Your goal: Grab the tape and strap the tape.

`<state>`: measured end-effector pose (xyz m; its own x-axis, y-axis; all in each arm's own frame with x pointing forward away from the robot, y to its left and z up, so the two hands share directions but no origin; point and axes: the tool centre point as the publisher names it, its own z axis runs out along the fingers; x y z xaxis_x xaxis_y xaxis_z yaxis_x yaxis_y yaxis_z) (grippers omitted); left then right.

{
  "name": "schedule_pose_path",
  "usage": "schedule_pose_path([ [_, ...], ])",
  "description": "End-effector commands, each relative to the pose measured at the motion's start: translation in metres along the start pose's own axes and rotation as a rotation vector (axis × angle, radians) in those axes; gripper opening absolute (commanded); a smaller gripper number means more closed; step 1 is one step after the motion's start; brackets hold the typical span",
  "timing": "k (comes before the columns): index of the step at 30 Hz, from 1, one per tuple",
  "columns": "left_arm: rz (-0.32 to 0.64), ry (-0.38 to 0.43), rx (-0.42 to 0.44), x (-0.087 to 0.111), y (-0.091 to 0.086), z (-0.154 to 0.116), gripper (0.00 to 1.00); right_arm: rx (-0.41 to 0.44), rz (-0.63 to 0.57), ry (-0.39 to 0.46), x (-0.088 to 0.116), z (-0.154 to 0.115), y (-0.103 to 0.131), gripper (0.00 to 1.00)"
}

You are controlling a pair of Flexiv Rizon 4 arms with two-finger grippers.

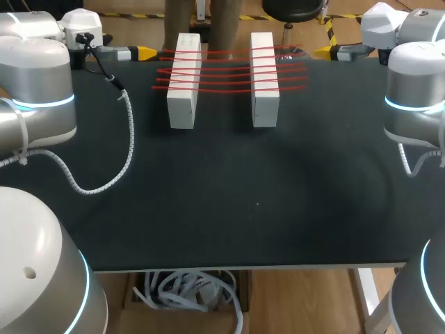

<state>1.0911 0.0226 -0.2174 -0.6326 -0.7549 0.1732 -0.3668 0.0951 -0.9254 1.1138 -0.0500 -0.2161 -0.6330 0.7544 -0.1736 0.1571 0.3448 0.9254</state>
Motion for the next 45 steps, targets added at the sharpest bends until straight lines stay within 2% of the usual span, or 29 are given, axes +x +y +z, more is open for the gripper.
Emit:
schedule_pose_path([
  [1,0.0,0.0,0.0,0.0,0.0,0.0,1.0,0.0,0.0,0.0,0.0,0.0,0.0,1.0],
  [33,0.0,0.0,0.0,0.0,0.0,0.0,1.0,0.0,0.0,0.0,0.0,0.0,0.0,1.0],
  [39,0.068,0.181,0.014,-0.003,0.005,-0.006,1.0,0.0,0.0,0.0,0.0,0.0,0.0,1.0],
  [45,0.158,0.341,-0.014,0.0,0.013,-0.018,1.0,0.0,0.0,0.0,0.0,0.0,0.0,1.0],
])
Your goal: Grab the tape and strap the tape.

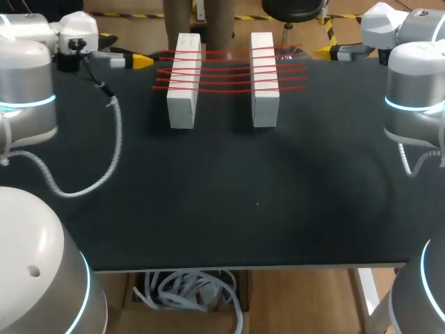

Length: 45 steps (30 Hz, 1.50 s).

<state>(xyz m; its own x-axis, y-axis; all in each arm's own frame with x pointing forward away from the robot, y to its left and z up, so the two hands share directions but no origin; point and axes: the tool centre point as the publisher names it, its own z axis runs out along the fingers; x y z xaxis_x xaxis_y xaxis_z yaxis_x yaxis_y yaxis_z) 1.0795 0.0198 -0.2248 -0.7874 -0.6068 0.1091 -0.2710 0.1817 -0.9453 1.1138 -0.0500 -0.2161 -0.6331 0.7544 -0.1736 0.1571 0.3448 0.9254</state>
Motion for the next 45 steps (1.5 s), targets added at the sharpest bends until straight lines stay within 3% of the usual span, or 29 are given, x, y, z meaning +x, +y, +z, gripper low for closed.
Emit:
schedule_pose_path([
  [1,0.042,0.187,-0.015,-0.003,0.004,-0.017,1.0,0.0,0.0,0.0,0.0,0.0,0.0,1.0],
  [6,0.14,0.326,-0.03,0.007,0.007,-0.026,1.0,0.0,0.0,0.0,0.0,0.0,0.0,1.0],
  [23,0.14,0.326,-0.03,0.007,0.007,-0.026,1.0,0.0,0.0,0.0,0.0,0.0,0.0,1.0],
  [28,0.271,0.415,0.022,0.006,0.008,-0.019,1.0,0.0,0.0,0.0,0.0,0.0,0.0,1.0],
  [33,0.324,0.463,0.008,0.01,0.015,-0.015,1.0,0.0,0.0,0.0,0.0,0.0,0.0,1.0],
  [44,0.338,0.527,0.025,0.015,0.043,-0.004,1.0,0.0,0.0,0.0,0.0,0.0,0.0,1.0],
  [45,0.339,0.53,0.023,0.015,0.045,-0.003,0.85,0.0,0.0,0.0,0.0,0.0,0.0,1.0],
])
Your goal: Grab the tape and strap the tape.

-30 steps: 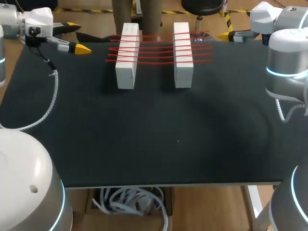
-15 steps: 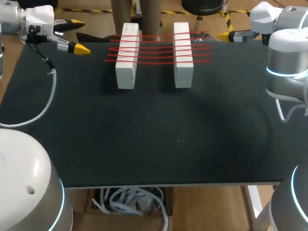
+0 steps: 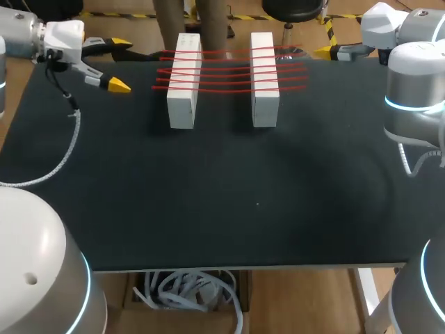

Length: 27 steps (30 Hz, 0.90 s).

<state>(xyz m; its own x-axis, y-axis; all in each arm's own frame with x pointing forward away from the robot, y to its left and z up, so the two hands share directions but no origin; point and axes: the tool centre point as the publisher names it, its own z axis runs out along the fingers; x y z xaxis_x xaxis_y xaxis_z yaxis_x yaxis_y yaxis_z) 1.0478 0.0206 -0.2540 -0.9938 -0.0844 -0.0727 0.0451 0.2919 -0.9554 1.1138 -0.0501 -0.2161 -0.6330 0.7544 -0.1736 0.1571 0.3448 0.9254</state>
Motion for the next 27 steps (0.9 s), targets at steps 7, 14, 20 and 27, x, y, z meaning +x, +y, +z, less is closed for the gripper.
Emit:
schedule_pose_path([
  [7,0.015,0.061,0.023,-0.004,0.019,0.01,0.31,0.0,0.0,0.0,0.0,0.0,0.0,1.0],
  [14,0.01,0.075,0.027,0.0,0.031,0.013,0.24,0.0,0.0,0.0,0.0,0.0,0.0,1.0],
  [20,0.004,0.086,0.03,-0.001,0.04,0.016,0.24,0.0,0.0,0.0,0.0,0.0,0.0,1.0],
  [27,0.007,0.098,0.051,-0.005,0.043,0.023,0.31,0.0,0.0,0.0,0.0,0.0,0.0,1.0],
])
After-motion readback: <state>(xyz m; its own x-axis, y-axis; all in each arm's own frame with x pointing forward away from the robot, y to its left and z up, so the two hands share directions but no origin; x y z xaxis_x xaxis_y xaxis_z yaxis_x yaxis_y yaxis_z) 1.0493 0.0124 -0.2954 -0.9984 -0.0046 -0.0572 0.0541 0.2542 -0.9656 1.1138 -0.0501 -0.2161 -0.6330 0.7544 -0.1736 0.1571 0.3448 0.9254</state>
